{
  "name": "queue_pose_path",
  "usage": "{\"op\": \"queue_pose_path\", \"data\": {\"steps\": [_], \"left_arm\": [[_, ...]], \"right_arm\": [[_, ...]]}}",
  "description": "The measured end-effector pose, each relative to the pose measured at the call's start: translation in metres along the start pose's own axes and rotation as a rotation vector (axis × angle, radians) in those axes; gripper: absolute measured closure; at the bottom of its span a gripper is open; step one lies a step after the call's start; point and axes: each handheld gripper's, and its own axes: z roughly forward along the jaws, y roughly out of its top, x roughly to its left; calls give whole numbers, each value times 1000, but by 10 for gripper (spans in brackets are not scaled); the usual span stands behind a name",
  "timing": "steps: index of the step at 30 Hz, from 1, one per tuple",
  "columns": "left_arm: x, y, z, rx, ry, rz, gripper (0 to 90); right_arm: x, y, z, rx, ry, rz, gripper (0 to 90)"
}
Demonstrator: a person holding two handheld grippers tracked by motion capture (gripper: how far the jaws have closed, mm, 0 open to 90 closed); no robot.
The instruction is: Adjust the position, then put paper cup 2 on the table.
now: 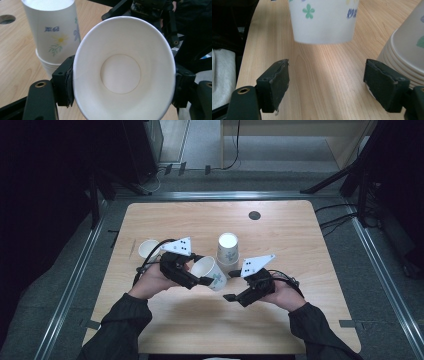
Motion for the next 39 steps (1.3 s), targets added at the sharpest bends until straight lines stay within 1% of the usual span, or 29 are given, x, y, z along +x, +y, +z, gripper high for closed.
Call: {"op": "queue_pose_path", "data": {"steps": [2,3,6,8,10,13,15,17,18,19,21,25,28,30,31,32,33,35,39], "left_arm": [[1,-1,-4,6,3,-1,249],[2,-1,-5,11,15,3,250],[4,-2,-8,27,28,1,250],[6,-4,-10,33,29,-5,249],[6,-4,-11,51,33,-2,249],[6,-5,-13,82,44,15,250],[6,-7,-14,94,52,18,250],[7,-8,-15,116,52,26,250],[6,-8,-16,117,57,24,249],[7,-9,-17,129,54,30,249],[7,-10,-19,135,53,31,249],[11,-14,-24,142,48,16,249],[15,-18,-27,154,63,6,249],[15,-20,-30,160,78,9,248],[15,-21,-31,158,79,12,248],[16,-22,-32,162,76,15,248],[16,-23,-32,159,74,10,249],[16,-25,-35,167,73,17,248],[18,-31,-42,168,75,3,248]], "right_arm": [[0,-1,-2,3,-7,1,205],[0,-1,-3,4,-15,4,205],[-1,-2,-7,3,-22,18,205],[-3,-3,-10,-2,-31,21,205],[-4,-3,-13,-3,-44,28,205],[-5,-5,-17,2,-65,48,206],[-6,-6,-19,0,-70,49,206],[-7,-6,-22,-7,-78,55,205],[-7,-6,-23,-14,-79,57,205],[-8,-6,-25,-22,-80,61,204],[-8,-6,-28,-25,-87,63,203],[-11,-9,-34,-24,-106,66,203],[-13,-10,-37,-26,-121,73,204],[-14,-11,-40,-26,-136,76,208],[-16,-12,-41,-26,-146,83,210],[-18,-13,-43,-24,-150,88,210],[-19,-13,-44,-25,-151,90,210],[-21,-15,-48,-27,-160,101,210],[-25,-18,-55,-40,-179,118,210]]}}
